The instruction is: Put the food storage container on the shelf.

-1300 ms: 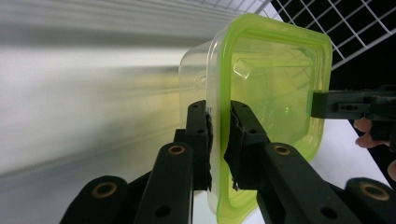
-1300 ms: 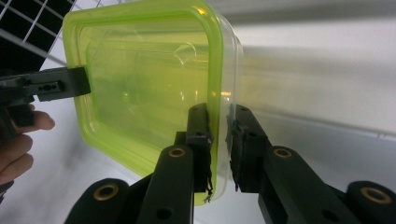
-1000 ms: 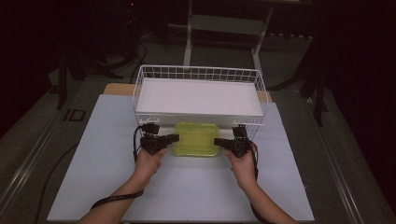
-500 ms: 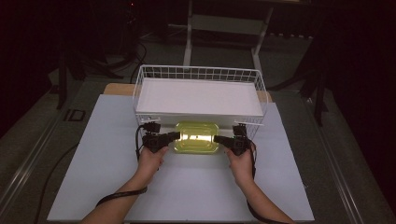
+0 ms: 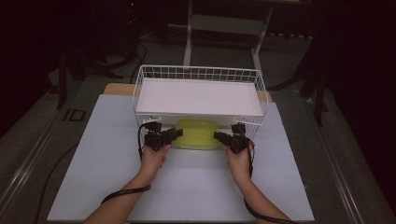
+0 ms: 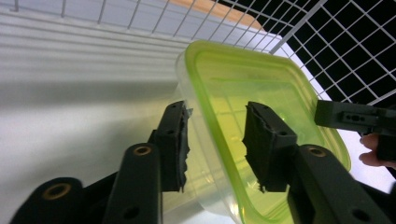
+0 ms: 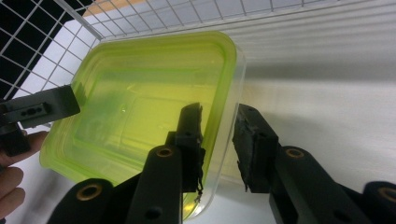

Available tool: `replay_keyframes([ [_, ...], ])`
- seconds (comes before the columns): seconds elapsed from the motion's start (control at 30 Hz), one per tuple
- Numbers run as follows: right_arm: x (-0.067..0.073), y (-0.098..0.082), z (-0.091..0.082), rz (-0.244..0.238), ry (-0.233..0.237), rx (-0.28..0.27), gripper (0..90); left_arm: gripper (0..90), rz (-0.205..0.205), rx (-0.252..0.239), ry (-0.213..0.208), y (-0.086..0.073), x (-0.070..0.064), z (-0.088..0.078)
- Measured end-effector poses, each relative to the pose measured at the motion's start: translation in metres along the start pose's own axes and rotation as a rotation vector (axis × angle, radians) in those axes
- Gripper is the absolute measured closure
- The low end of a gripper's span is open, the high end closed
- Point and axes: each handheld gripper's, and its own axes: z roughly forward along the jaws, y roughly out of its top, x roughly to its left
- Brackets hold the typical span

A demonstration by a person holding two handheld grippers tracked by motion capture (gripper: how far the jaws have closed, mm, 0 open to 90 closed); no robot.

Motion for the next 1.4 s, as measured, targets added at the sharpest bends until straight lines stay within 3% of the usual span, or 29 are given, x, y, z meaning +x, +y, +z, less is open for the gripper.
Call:
replay_keyframes([
  [0.17,0.003,-0.003,-0.001,-0.008,0.008,-0.019,60.1,50.9,-0.001,0.006,-0.005,0.000,0.000,-0.001],
  [0.2,0.003,-0.003,-0.002,-0.042,0.005,-0.042,58.6,50.7,-0.002,0.008,-0.006,0.001,0.000,-0.002],
  [0.23,0.004,-0.003,-0.003,-0.045,0.005,-0.042,57.8,49.6,-0.005,0.009,-0.006,0.001,0.001,-0.002],
  [0.3,0.006,-0.002,-0.008,-0.033,0.005,-0.044,56.3,42.3,-0.030,0.014,-0.013,0.001,0.001,-0.003],
  [0.4,0.008,-0.002,-0.013,-0.051,0.008,-0.051,55.5,37.4,-0.071,-0.010,-0.030,0.001,0.004,-0.007],
  [0.43,0.008,-0.002,-0.014,-0.063,0.007,-0.053,55.3,37.1,-0.059,-0.017,-0.025,0.000,0.006,-0.008],
  [0.47,0.009,-0.002,-0.016,-0.072,0.001,-0.051,54.9,33.1,-0.077,-0.014,-0.006,0.000,0.005,-0.009],
  [0.5,0.009,-0.003,-0.018,-0.075,0.001,-0.053,55.0,28.3,-0.069,-0.016,0.012,0.000,0.006,-0.010],
  [0.57,0.011,-0.004,-0.021,-0.080,0.008,-0.059,54.8,27.0,-0.075,-0.014,0.021,-0.002,0.008,-0.012],
  [0.7,0.015,-0.008,-0.025,-0.109,0.017,-0.060,54.7,25.6,-0.055,0.007,0.083,-0.008,0.004,-0.014],
  [0.77,0.018,-0.011,-0.026,-0.119,0.026,-0.055,54.2,25.6,-0.010,0.011,0.110,-0.011,0.003,-0.017],
  [0.83,0.020,-0.014,-0.028,-0.129,0.032,-0.056,54.1,25.6,0.006,-0.007,0.111,-0.014,0.002,-0.022],
  [0.97,0.028,-0.019,-0.031,-0.157,0.039,-0.056,54.9,25.6,0.048,-0.038,0.076,-0.017,-0.001,-0.033],
  [1.07,0.034,-0.024,-0.032,-0.173,0.055,-0.052,58.9,25.6,0.103,-0.041,0.050,-0.021,-0.006,-0.041],
  [1.17,0.042,-0.031,-0.030,-0.194,0.071,-0.024,63.3,24.5,0.162,-0.034,0.051,-0.025,-0.012,-0.049],
  [1.2,0.042,-0.031,-0.030,-0.194,0.071,-0.024,63.3,20.2,0.162,-0.034,0.051,-0.025,-0.012,-0.049],
  [1.3,0.050,-0.039,-0.025,-0.218,0.077,0.006,75.2,15.5,0.213,-0.028,0.041,-0.029,-0.018,-0.058],
  [1.4,0.056,-0.045,-0.018,-0.255,0.058,0.026,87.9,6.1,0.295,-0.027,0.043,-0.033,-0.023,-0.063],
])
